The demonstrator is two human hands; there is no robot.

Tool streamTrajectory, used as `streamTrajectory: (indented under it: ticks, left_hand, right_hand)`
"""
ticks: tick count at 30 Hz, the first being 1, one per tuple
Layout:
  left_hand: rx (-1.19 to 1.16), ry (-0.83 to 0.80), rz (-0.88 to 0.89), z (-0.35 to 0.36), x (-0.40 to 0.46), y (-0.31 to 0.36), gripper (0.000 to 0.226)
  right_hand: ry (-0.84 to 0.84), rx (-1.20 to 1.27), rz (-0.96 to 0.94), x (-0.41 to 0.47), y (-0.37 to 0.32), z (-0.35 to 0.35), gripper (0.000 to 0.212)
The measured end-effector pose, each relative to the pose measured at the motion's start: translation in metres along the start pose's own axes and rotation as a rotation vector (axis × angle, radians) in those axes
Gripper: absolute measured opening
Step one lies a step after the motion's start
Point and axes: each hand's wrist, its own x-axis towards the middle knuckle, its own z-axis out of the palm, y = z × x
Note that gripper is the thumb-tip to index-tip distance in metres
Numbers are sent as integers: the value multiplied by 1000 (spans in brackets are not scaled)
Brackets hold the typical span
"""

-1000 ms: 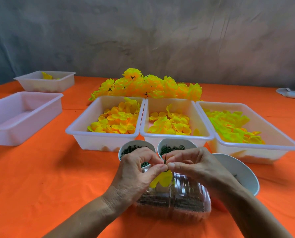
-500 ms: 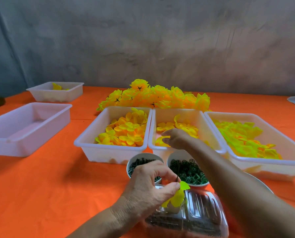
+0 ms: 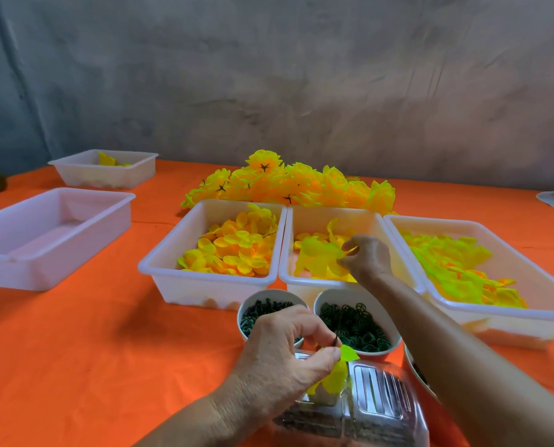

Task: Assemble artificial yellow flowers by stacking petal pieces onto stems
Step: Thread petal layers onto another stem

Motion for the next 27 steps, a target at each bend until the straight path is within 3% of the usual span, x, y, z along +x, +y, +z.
streamTrajectory:
  ticks: [9,16,27]
  left_hand:
    - [22,16,-25,1,0,6,19]
    - [42,52,-27,2,-2,7,29]
    - [-10,49,-70,4,-4,3,12]
  right_hand:
    - [9,205,50,-1,2,-5,14]
    - [-64,571,141,-11,-5,-26,17]
    - [-152,847,3,-64,-15,-65,20]
